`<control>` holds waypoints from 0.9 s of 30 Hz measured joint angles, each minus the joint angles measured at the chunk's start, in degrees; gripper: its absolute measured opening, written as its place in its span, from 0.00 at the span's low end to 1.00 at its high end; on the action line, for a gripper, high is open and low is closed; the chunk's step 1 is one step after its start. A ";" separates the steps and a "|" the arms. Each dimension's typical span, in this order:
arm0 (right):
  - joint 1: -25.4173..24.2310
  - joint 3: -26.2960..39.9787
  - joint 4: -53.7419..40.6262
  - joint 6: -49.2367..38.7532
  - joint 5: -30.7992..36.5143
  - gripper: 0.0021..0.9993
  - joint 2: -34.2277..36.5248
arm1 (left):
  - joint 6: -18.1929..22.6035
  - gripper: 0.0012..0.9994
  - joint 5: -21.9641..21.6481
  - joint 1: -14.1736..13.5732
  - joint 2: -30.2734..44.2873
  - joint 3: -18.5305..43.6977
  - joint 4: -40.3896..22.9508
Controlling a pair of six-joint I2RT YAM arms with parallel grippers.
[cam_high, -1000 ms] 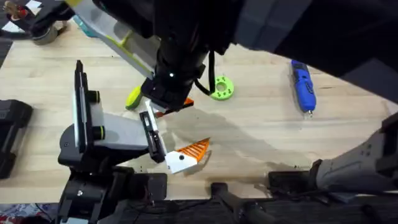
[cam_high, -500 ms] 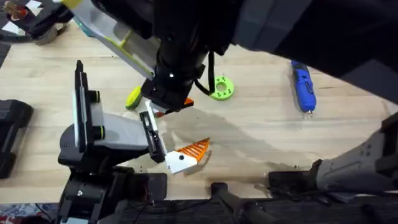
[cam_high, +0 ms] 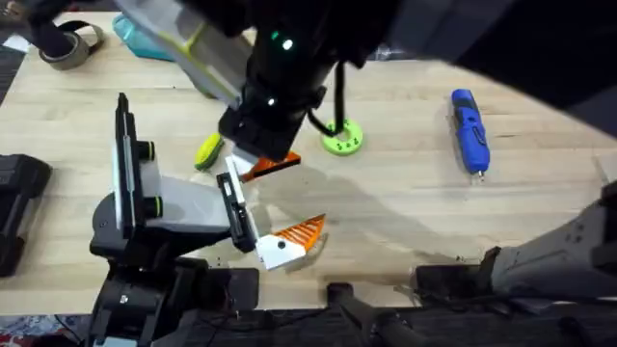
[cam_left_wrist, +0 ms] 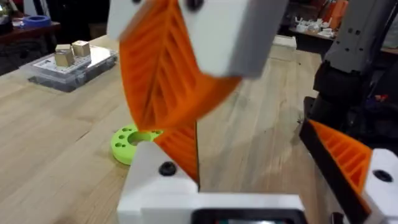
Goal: Pick up the gripper from the table and insert it into the empty holder that is missing its gripper. Then pick up a screw, insert it into the mounting hole, and use the screwdriver to tighten it. Finally, clean up the table by picking up the vegetable and placing it into the bucket.
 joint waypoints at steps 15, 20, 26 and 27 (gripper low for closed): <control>-2.02 0.28 -1.75 -2.30 0.20 0.00 -6.76 | 0.00 0.99 0.00 0.00 0.00 0.00 0.00; -2.34 0.28 -2.07 -2.56 0.20 0.00 -6.75 | 0.00 0.99 0.00 0.00 -0.01 0.00 0.01; -2.45 0.28 -2.12 -2.99 0.34 0.46 -6.75 | 0.00 0.99 0.00 0.00 -0.02 0.00 0.01; -2.45 0.28 -2.14 -2.98 0.37 0.60 -6.75 | 0.00 0.99 0.00 0.00 -0.02 0.00 0.00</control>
